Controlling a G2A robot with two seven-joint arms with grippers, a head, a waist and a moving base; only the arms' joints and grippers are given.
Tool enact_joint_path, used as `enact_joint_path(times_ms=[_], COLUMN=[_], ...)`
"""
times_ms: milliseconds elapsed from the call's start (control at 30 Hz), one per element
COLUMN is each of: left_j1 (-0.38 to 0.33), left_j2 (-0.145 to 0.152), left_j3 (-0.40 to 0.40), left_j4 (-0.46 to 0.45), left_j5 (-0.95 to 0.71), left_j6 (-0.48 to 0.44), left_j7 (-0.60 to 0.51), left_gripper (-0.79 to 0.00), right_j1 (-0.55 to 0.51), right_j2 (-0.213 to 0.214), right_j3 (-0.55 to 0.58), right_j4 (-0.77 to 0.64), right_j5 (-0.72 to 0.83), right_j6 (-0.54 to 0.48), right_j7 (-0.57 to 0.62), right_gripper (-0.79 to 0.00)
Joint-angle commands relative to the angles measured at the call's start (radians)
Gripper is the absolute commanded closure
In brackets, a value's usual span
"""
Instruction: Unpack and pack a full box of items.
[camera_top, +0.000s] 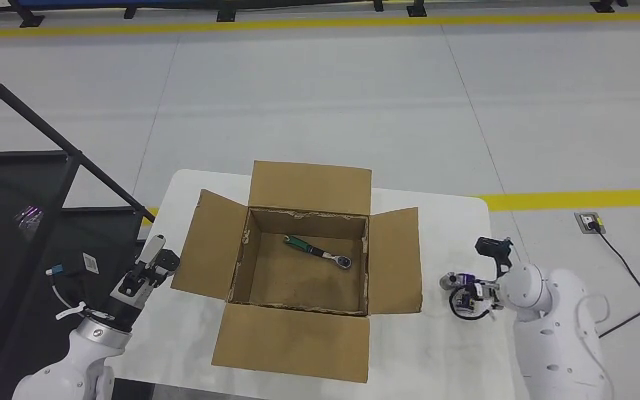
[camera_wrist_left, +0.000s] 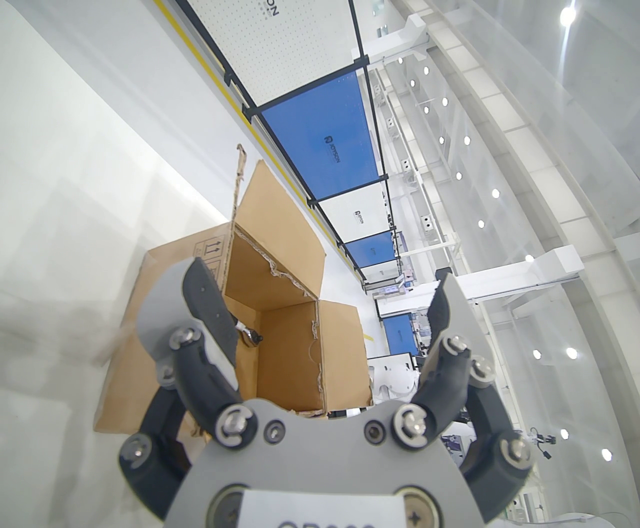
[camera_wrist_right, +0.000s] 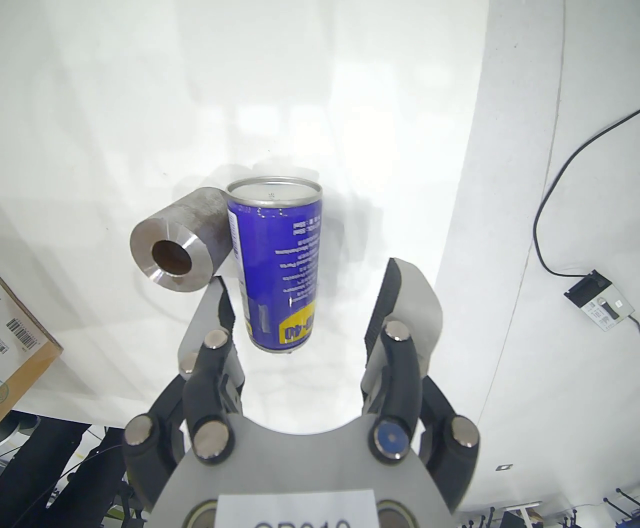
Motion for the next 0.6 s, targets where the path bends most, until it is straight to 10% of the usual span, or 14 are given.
enact_joint_path(times_ms=[0,567], left_j1=[0.000,0.009], left_j2=[0.000,0.001], left_j3=[0.000,0.001], left_j4=[0.000,-0.010], left_j5=[0.000,0.012], left_j6=[0.000,0.001], left_j7=[0.000,0.008], left_gripper=[-0.785,-0.785], right_j1=[-0.019,-0.130], right_j2=[0.003,0.003], right_j3=[0.006,-0.143], right_j4=[-0.058,-0.668], right_j5=[0.001,0.017], right_j6=[0.002,0.068], right_j7=[0.011,-0.019], right_gripper=[-0.690,-0.708])
